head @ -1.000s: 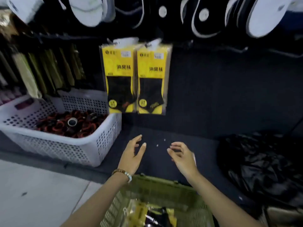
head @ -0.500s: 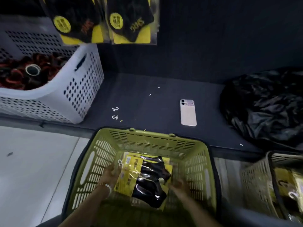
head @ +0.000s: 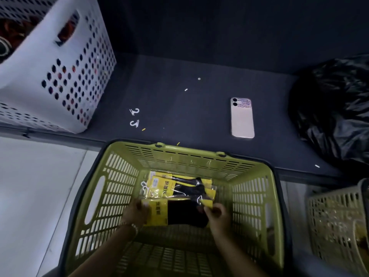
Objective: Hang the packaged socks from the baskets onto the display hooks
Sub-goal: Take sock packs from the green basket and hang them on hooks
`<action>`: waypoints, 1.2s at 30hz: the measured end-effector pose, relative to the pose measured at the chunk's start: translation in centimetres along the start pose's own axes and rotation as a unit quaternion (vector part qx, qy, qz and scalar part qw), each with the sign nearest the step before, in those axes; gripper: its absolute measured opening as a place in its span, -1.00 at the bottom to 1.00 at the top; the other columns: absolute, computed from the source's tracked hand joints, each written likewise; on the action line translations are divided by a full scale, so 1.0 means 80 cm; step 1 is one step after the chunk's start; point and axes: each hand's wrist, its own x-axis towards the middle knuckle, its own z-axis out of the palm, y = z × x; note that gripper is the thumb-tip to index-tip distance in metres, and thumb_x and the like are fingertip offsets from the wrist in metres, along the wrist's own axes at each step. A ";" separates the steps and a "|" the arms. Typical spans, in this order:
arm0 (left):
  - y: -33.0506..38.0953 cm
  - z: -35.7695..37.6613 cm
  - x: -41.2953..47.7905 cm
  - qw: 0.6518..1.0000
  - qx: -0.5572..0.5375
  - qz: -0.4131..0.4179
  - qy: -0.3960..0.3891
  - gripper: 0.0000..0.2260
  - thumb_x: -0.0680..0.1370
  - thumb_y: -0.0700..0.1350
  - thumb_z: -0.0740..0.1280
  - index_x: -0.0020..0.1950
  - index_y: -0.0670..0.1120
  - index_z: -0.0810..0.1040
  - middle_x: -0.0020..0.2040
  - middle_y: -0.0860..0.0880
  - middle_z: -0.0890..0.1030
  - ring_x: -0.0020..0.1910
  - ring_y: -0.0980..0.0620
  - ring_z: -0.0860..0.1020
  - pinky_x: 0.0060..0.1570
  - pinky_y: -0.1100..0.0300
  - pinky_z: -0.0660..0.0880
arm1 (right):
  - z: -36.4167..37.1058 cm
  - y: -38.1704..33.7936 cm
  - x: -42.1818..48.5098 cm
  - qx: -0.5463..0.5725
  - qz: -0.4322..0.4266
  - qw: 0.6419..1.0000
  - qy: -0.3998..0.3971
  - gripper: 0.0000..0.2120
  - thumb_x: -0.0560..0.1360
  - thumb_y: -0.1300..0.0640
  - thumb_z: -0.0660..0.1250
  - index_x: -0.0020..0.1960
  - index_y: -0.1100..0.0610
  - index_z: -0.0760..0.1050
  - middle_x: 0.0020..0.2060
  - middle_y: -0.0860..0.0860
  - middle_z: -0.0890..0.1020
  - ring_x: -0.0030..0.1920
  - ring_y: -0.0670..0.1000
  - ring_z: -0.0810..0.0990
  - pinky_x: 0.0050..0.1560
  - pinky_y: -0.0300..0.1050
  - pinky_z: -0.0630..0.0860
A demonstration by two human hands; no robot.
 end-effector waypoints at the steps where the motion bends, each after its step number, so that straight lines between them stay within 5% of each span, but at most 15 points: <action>1: 0.007 -0.001 0.002 1.000 -0.005 0.025 0.001 -0.83 0.56 -0.02 0.24 0.07 -0.07 0.49 -0.04 -0.12 0.56 -0.11 -0.08 0.56 -0.10 -0.07 0.57 | 0.001 -0.007 0.004 0.004 -0.010 1.000 0.022 -0.83 0.45 0.19 0.44 -0.01 0.13 0.50 -0.08 0.03 0.56 -0.10 0.01 0.52 -0.30 -0.29 0.35; 6: 0.054 -0.004 0.022 0.996 0.000 0.094 -0.007 -0.74 0.57 0.01 0.21 0.18 -0.10 0.45 0.02 -0.16 0.54 -0.07 -0.12 0.53 -0.10 -0.01 0.53 | 0.007 -0.034 0.023 0.011 0.050 0.997 0.051 -0.82 0.49 0.10 0.40 0.05 0.10 0.47 -0.14 0.00 0.50 -0.22 -0.04 0.45 -0.29 -0.21 0.33; 9: 0.063 0.004 0.032 0.995 -0.036 0.079 -0.055 -0.64 0.50 -0.19 0.32 0.28 -0.11 0.37 0.14 -0.18 0.51 0.09 -0.15 0.51 0.06 -0.17 0.50 | 0.010 -0.042 0.021 0.001 0.071 0.997 0.041 -0.78 0.51 0.10 0.36 0.12 0.11 0.42 0.03 0.09 0.54 -0.08 0.04 0.50 -0.15 -0.06 0.48; 13: 0.050 0.017 0.027 0.998 0.015 0.063 -0.020 -0.40 0.44 -0.08 0.42 0.40 -0.15 0.27 0.28 -0.18 0.40 0.19 -0.13 0.44 0.13 -0.08 0.46 | 0.023 -0.040 0.005 0.020 0.058 0.998 0.026 -0.53 0.47 0.14 0.42 0.31 0.18 0.33 0.20 0.15 0.51 0.17 0.16 0.52 0.15 0.09 0.51; 16: 0.043 0.020 0.030 0.998 0.002 0.054 -0.014 -0.38 0.44 -0.06 0.42 0.42 -0.15 0.25 0.32 -0.20 0.37 0.22 -0.16 0.41 0.17 -0.09 0.42 | 0.023 -0.043 0.006 0.048 0.079 0.996 0.010 -0.48 0.43 0.19 0.46 0.30 0.17 0.32 0.15 0.13 0.51 0.11 0.12 0.53 -0.08 -0.07 0.53; 20: 0.043 0.017 0.035 0.998 -0.063 0.030 0.007 -0.49 0.41 -0.13 0.46 0.31 -0.11 0.38 0.22 -0.18 0.47 0.08 -0.12 0.48 0.11 -0.03 0.47 | 0.004 -0.048 0.019 0.076 0.143 0.984 -0.068 -0.51 0.35 0.16 0.53 0.22 0.24 0.50 0.10 0.18 0.61 0.03 0.12 0.59 -0.12 -0.14 0.49; 24: 0.044 0.001 0.035 0.993 -0.104 -0.050 -0.023 -0.53 0.41 -0.01 0.45 0.27 -0.05 0.41 0.23 -0.13 0.46 0.13 -0.15 0.48 0.14 -0.13 0.47 | -0.013 -0.066 0.005 0.055 0.200 0.958 -0.199 -0.33 0.19 -0.09 0.58 0.22 0.14 0.52 0.10 0.09 0.61 0.14 0.10 0.53 0.20 0.02 0.38; 30: 0.089 -0.035 -0.019 0.984 -0.092 -0.055 0.139 -0.34 0.35 0.18 0.45 0.35 -0.06 0.38 0.36 -0.17 0.34 0.31 -0.21 0.35 0.26 -0.13 0.34 | -0.035 -0.130 -0.042 0.094 0.044 0.965 -0.242 -0.23 0.02 -0.08 0.62 0.15 0.21 0.56 0.03 0.14 0.68 0.09 0.14 0.62 0.22 0.11 0.49; 34: 0.134 -0.072 -0.077 0.944 -0.187 -0.005 0.271 -0.20 0.28 0.15 0.52 0.41 -0.12 0.31 0.38 -0.21 0.32 0.34 -0.20 0.35 0.27 -0.15 0.31 | -0.067 -0.190 -0.091 0.180 -0.075 0.954 -0.229 -0.65 0.22 0.16 0.59 -0.02 0.15 0.66 -0.08 0.09 0.72 -0.07 0.05 0.70 -0.04 -0.10 0.60; 36: 0.159 -0.094 -0.108 0.898 -0.301 0.015 0.321 -0.08 0.25 0.07 0.56 0.47 -0.17 0.19 0.43 -0.20 0.27 0.37 -0.18 0.31 0.33 -0.11 0.29 | -0.085 -0.222 -0.120 0.264 -0.100 0.928 -0.241 -0.67 0.25 0.24 0.55 0.02 0.19 0.65 -0.05 0.15 0.71 -0.08 0.10 0.70 -0.10 -0.09 0.62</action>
